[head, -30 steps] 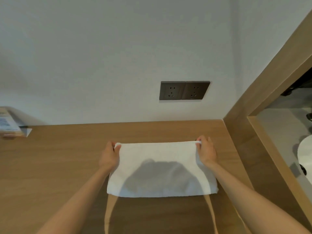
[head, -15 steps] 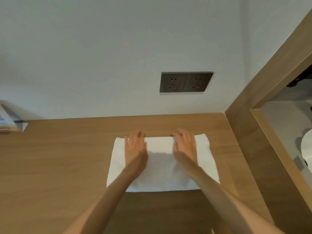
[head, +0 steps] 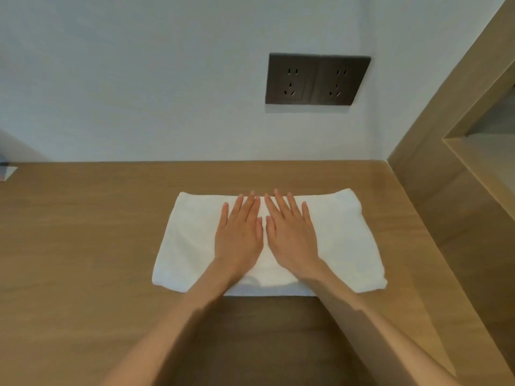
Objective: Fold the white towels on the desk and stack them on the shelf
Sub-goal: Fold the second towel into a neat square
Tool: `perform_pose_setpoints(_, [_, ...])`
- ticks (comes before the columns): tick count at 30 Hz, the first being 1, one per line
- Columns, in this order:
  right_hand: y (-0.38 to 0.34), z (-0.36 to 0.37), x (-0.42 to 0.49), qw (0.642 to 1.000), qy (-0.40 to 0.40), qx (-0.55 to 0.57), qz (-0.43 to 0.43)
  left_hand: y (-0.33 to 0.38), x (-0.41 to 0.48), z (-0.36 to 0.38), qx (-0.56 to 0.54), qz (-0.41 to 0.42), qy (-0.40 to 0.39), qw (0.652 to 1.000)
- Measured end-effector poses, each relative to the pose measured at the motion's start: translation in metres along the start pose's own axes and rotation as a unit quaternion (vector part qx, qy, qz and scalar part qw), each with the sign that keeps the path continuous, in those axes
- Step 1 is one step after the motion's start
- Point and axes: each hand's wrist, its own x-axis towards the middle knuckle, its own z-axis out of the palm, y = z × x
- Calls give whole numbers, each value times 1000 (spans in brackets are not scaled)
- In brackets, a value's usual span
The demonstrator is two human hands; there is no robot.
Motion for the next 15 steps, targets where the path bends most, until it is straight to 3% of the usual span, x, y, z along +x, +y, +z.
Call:
perform_pose_setpoints(4, [16, 3, 5, 1000, 1, 8, -6, -15, -3, 2, 4, 10, 19, 1000])
perform_pose_setpoints(15, [92, -9, -22, 995, 3, -7, 99, -71, -29, -6, -5, -43, 42, 998])
